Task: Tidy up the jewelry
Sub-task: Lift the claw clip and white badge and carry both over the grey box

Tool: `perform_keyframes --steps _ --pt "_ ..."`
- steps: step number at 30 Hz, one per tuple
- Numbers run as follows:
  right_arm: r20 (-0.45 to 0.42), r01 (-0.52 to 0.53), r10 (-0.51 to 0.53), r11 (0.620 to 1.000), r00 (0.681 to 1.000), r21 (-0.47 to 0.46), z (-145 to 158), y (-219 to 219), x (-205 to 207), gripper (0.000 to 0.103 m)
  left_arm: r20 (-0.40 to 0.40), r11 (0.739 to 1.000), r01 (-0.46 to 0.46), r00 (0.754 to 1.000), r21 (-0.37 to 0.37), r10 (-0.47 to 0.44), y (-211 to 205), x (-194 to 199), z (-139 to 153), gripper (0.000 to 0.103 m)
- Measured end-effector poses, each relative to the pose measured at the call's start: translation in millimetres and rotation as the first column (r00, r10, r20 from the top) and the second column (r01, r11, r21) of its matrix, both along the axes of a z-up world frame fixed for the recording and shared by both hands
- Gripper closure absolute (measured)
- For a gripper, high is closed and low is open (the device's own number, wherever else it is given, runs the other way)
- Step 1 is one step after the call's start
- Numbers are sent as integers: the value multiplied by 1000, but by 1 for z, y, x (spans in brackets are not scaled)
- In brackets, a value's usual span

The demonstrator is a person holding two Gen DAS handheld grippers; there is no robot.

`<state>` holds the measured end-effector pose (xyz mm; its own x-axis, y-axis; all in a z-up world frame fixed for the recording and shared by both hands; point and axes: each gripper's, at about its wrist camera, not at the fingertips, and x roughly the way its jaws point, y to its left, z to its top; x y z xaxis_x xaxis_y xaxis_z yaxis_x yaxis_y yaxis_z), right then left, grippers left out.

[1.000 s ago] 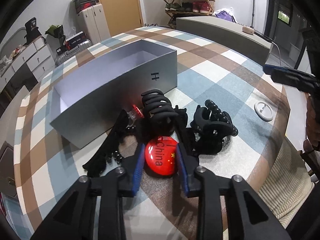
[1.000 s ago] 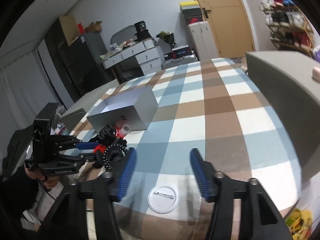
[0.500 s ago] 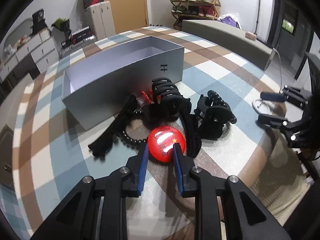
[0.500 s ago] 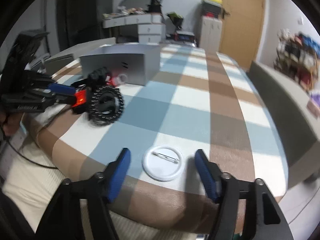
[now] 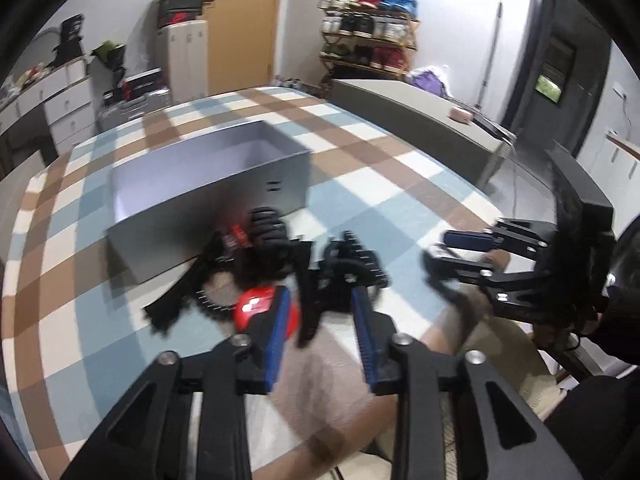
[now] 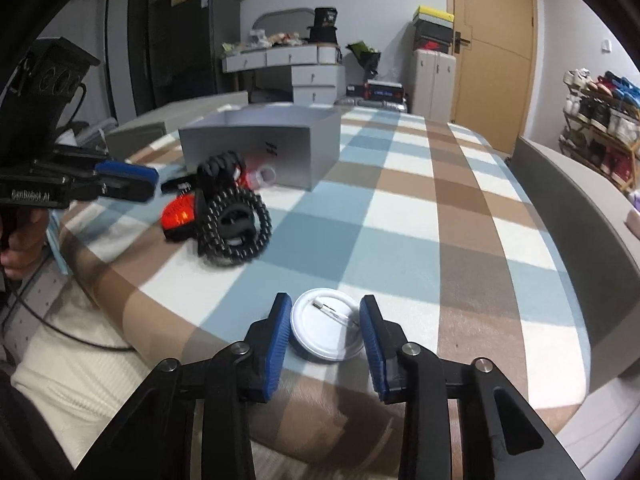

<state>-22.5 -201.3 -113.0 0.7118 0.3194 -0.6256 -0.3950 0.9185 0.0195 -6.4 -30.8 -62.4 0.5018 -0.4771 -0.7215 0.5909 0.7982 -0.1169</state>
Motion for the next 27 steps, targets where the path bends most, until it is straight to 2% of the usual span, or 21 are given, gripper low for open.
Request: perform_keyframes --steps 4,7,12,15,20,22,24,27 --pt "-5 7 -7 999 1000 40 0 0 5 69 20 998 29 999 46 -30 -19 0 -3 71" --pt "2 17 -18 997 1000 76 4 -3 7 69 44 997 4 999 76 -7 -20 5 0 71" --pt "14 24 -26 988 1000 151 12 -9 13 69 46 987 -144 989 66 141 3 24 8 71" --pt "10 29 -31 984 999 178 13 -11 17 69 19 981 -190 982 43 189 9 39 7 71" --pt "24 18 -23 980 999 199 18 -10 21 69 -30 988 -153 988 31 154 -2 57 0 71" --pt "27 14 -20 978 999 210 20 -10 22 69 -37 990 -135 990 48 137 -10 60 -4 70" --pt "27 12 -18 976 999 216 20 -9 23 69 -11 986 -139 990 89 140 -15 60 -6 70" --pt "20 15 -20 970 1000 241 21 -11 27 69 -37 982 -150 987 116 155 -15 64 -10 71"
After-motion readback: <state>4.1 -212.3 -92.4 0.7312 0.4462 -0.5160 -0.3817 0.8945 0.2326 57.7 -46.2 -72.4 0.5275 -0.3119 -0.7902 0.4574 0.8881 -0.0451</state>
